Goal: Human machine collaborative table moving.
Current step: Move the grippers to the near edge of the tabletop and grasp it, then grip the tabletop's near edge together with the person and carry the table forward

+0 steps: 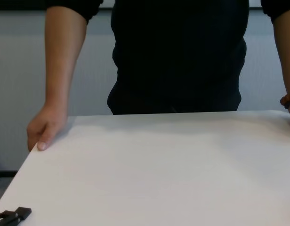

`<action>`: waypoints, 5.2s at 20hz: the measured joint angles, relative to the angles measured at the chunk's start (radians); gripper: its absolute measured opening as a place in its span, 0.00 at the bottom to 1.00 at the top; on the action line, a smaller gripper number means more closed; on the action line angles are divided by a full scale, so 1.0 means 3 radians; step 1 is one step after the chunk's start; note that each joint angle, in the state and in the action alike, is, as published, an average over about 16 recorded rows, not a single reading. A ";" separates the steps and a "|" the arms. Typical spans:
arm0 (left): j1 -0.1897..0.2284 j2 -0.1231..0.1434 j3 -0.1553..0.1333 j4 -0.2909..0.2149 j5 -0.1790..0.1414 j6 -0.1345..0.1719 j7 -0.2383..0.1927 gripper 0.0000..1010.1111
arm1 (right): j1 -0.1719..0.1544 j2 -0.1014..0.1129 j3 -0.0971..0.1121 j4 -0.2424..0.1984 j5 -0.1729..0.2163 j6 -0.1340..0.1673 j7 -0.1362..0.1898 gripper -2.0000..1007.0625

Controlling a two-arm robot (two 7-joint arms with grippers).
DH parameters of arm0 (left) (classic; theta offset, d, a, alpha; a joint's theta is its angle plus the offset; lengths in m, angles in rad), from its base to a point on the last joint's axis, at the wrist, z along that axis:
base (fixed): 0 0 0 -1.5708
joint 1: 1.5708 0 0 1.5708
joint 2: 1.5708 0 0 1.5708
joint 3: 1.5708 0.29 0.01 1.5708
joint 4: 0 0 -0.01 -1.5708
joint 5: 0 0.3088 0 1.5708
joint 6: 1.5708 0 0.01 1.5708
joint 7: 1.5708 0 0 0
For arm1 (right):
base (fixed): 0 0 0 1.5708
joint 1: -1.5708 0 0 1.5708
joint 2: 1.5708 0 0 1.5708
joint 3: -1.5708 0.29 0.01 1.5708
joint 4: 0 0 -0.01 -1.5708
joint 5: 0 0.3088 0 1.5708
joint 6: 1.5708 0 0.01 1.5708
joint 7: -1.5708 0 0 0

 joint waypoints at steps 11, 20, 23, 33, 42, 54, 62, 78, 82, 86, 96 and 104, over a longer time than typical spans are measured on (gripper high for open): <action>0.0000 -0.0001 -0.0002 0.0001 -0.0004 -0.0008 0.0000 0.23 | 0.0000 0.0000 0.0002 0.0000 0.0000 -0.0003 0.0000 0.27; -0.0009 -0.0008 -0.0012 0.0015 -0.0006 -0.0095 -0.0004 0.23 | -0.0013 -0.0004 0.0039 -0.0005 0.0008 -0.0061 0.0001 0.28; -0.0011 -0.0009 -0.0017 0.0017 0.0002 -0.0138 -0.0009 0.23 | -0.0024 -0.0006 0.0060 -0.0011 0.0003 -0.0090 0.0000 0.28; -0.0014 0.0012 -0.0047 -0.0040 0.0053 -0.0238 -0.0081 0.23 | -0.0099 -0.0002 0.0150 -0.0112 -0.0030 -0.0178 0.0028 0.27; -0.0070 0.0081 -0.0112 -0.0165 0.0010 -0.0334 -0.0238 0.22 | -0.0179 0.0043 0.0253 -0.0328 -0.0047 -0.0215 0.0182 0.27; -0.0316 0.0090 -0.0132 -0.0195 -0.0040 -0.0415 -0.0390 0.22 | -0.0062 0.0099 0.0314 -0.0440 -0.0193 -0.0209 0.0464 0.27; -0.0564 0.0021 -0.0046 -0.0061 -0.0032 -0.0460 -0.0436 0.22 | 0.0126 0.0067 0.0341 -0.0344 -0.0268 -0.0292 0.0569 0.27; -0.1037 -0.0125 0.0150 0.0391 -0.0132 -0.0594 -0.0510 0.23 | 0.0593 -0.0181 0.0252 0.0117 -0.0384 -0.0498 0.0629 0.27; -0.1138 -0.0159 0.0190 0.0489 -0.0143 -0.0613 -0.0502 0.23 | 0.0710 -0.0232 0.0216 0.0250 -0.0395 -0.0537 0.0615 0.27; -0.1235 -0.0186 0.0228 0.0587 -0.0149 -0.0630 -0.0497 0.23 | 0.0821 -0.0278 0.0184 0.0393 -0.0390 -0.0577 0.0587 0.27; -0.1489 -0.0264 0.0328 0.0895 -0.0146 -0.0661 -0.0464 0.23 | 0.1091 -0.0387 0.0098 0.0804 -0.0332 -0.0695 0.0488 0.27; -0.1692 -0.0367 0.0435 0.1196 -0.0119 -0.0667 -0.0389 0.23 | 0.1282 -0.0450 0.0034 0.1120 -0.0274 -0.0778 0.0415 0.27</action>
